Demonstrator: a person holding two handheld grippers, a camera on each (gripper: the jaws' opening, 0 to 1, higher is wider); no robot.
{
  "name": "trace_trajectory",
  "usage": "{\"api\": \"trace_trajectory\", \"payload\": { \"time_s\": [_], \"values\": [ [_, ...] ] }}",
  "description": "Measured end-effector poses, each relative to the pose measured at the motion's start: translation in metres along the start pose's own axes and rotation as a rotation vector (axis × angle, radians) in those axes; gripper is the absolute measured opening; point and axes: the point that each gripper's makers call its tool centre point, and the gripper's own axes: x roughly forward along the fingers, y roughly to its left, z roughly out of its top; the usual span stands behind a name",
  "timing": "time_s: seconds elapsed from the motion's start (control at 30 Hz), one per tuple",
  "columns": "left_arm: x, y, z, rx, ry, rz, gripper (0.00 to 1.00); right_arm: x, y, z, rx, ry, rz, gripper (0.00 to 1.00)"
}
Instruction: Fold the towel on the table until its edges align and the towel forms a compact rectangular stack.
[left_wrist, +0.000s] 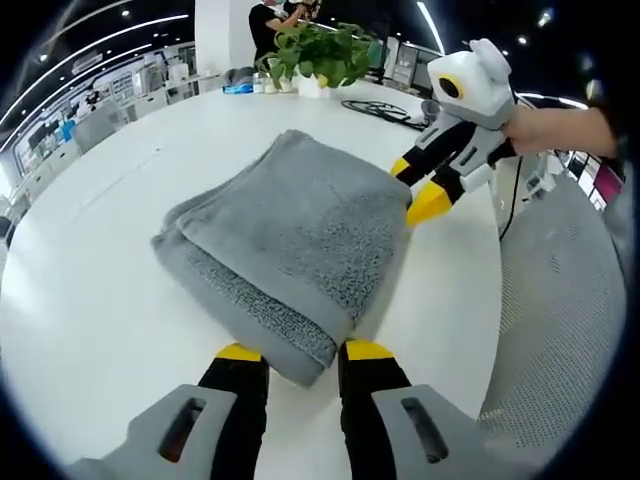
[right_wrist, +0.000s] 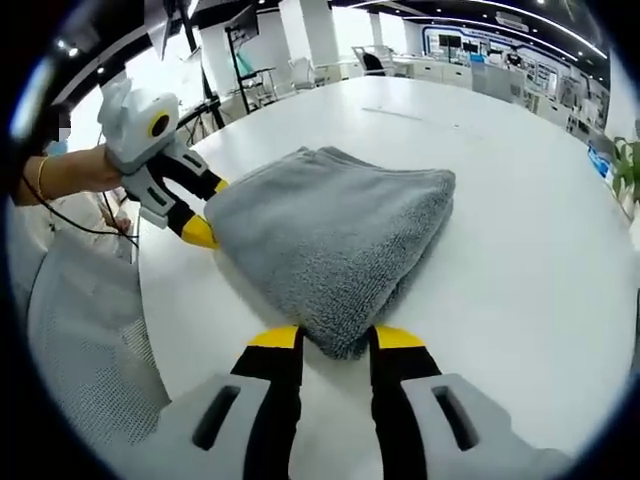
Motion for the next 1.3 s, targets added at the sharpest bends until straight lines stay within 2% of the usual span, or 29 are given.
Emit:
{"api": "trace_trajectory", "payload": {
  "time_s": [0.2,0.4,0.77,1.1,1.3],
  "values": [
    [0.006,0.023,0.010,-0.022,-0.005,0.018,0.24,0.010,-0.012,0.013,0.041,-0.028,-0.012,0.24],
    [0.008,0.033,0.017,-0.026,-0.011,0.020,0.23,0.015,-0.020,0.021,0.065,-0.042,-0.024,0.24],
    [0.003,0.031,0.018,-0.059,-0.027,0.024,0.23,0.010,-0.020,0.022,0.084,-0.053,-0.031,0.24],
    [-0.021,0.029,0.017,-0.070,-0.060,0.058,0.27,-0.007,-0.010,0.021,0.096,-0.078,-0.018,0.25],
    [-0.042,0.017,0.014,-0.068,-0.105,0.079,0.29,-0.027,-0.003,0.020,0.094,-0.102,-0.024,0.26]
  ]
}}
